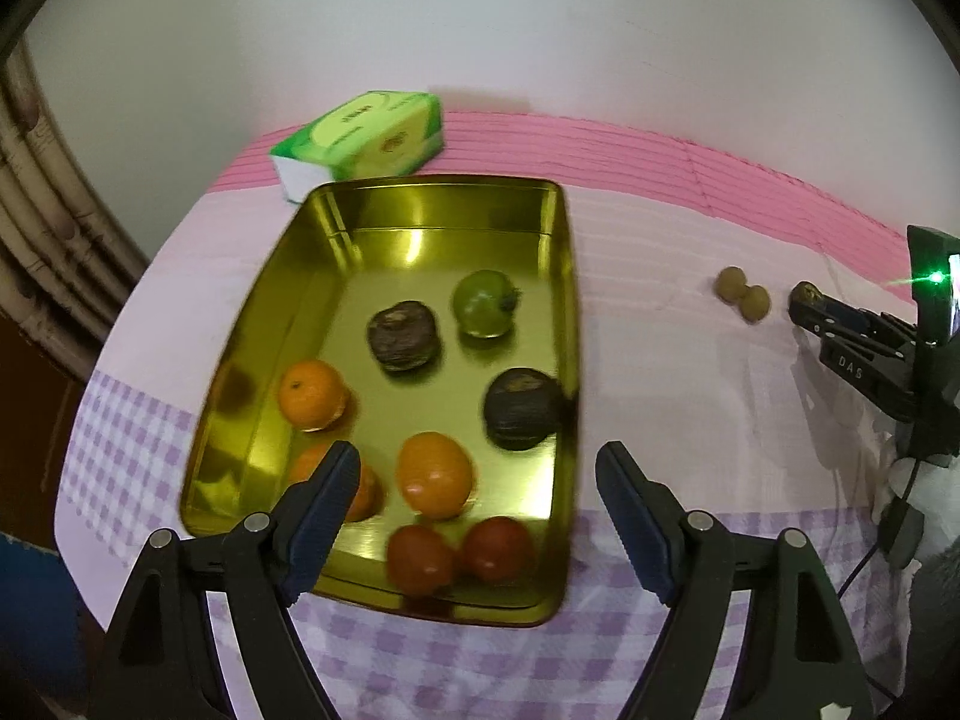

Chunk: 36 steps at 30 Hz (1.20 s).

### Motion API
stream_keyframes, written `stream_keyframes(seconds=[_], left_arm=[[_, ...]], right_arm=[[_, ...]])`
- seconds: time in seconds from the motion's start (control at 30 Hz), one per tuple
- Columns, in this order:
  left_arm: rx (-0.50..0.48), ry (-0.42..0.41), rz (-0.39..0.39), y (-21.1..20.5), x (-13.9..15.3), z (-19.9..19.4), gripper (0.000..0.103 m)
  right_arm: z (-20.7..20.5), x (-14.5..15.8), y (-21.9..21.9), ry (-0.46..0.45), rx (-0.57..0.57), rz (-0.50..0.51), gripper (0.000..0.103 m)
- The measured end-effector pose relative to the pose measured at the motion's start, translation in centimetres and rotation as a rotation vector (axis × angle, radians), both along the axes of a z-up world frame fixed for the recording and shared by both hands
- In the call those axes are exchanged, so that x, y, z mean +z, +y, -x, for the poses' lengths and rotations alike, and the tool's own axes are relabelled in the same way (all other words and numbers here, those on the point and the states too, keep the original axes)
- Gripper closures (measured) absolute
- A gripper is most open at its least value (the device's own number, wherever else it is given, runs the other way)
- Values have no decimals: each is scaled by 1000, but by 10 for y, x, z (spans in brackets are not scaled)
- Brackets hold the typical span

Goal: Organize fruits
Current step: 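Grasp the last dark brown fruit with the right gripper and lift it, then move the left gripper to the two small olive-green fruits while the right holds the dark brown fruit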

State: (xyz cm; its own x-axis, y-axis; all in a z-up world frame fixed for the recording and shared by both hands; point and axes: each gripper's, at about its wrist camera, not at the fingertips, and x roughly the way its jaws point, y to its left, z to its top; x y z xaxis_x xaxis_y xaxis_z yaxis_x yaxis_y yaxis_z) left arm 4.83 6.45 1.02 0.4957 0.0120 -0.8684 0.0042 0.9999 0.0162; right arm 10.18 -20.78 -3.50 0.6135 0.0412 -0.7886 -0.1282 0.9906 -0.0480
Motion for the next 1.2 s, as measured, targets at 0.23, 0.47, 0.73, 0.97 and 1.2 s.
stream_keyframes(seconds=[0.23,0.47,0.73,0.97,1.2], left_arm=[[-64,1,7,-33,0,-8,25],[-116,18,17,-65,-6,-22,25],[-155,38,32,-101,-13,-42,25],[-147,68,65,-119,-22,-65,25],[-141,75,129,-141,-29,-86,25]], right_arm=[[11,1,-36,1,-64,6,66],[18,1,-71,-3,-115,22,66],[22,0,-111,-8,-182,11,66],[22,-1,-118,-13,-197,13,66],[21,-1,-121,-12,-197,-1,66]])
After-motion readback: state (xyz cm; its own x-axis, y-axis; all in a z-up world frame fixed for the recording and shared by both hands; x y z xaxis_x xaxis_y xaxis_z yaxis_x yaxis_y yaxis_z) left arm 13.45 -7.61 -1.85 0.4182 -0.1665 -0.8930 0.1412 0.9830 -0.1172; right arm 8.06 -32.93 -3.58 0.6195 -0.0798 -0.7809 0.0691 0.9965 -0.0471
